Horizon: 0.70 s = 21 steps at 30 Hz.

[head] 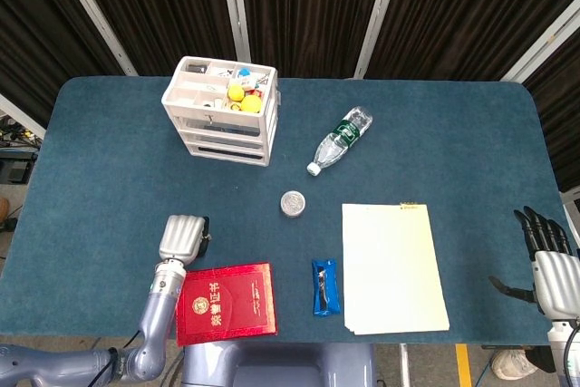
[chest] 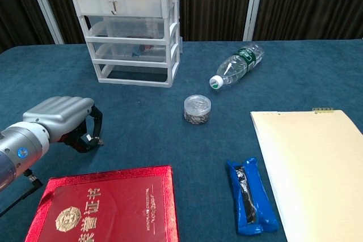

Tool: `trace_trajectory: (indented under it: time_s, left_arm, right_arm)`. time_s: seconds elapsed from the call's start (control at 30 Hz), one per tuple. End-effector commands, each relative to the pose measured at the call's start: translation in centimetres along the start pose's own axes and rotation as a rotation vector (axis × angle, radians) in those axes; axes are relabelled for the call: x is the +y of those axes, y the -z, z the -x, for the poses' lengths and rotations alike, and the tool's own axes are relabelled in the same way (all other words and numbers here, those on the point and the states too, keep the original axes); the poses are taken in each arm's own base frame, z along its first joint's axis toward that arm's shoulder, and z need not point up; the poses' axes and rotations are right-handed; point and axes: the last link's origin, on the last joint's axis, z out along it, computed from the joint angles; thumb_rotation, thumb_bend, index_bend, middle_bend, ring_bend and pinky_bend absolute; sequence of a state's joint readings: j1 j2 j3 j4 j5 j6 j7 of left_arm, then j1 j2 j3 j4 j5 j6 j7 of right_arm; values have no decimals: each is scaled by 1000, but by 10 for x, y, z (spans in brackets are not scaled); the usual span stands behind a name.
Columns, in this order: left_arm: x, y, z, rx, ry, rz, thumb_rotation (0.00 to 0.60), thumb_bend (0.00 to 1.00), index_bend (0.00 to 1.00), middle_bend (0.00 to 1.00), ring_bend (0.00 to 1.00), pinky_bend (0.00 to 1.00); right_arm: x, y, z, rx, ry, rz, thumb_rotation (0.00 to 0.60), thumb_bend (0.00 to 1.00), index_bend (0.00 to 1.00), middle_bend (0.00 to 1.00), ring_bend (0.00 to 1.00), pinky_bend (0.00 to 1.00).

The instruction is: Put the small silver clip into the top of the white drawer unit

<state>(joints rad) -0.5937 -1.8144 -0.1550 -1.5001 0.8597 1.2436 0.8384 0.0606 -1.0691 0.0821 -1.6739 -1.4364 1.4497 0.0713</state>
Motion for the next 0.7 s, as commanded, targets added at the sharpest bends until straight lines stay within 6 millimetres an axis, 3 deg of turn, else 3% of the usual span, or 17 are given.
trace_trajectory:
  time_s: [0.03,0.33,0.7]
  left_arm:
    - [0,0,-1,0,1,1,600,451,568,1000,901,780]
    - [-3,-3,-15,51,-21,26,600,452,569,1000,900,779]
    - [-16,-13,-75,235,-149,102,600,451,573,1000,898,777]
  right_arm:
    - [0,0,0,1,1,0,600,28,24,0,0,0]
    - [1,0,0,-2,-2,7,600,28,24,0,0,0]
    - [0,1,0,-5,1,8,600,28,24,0,0,0]
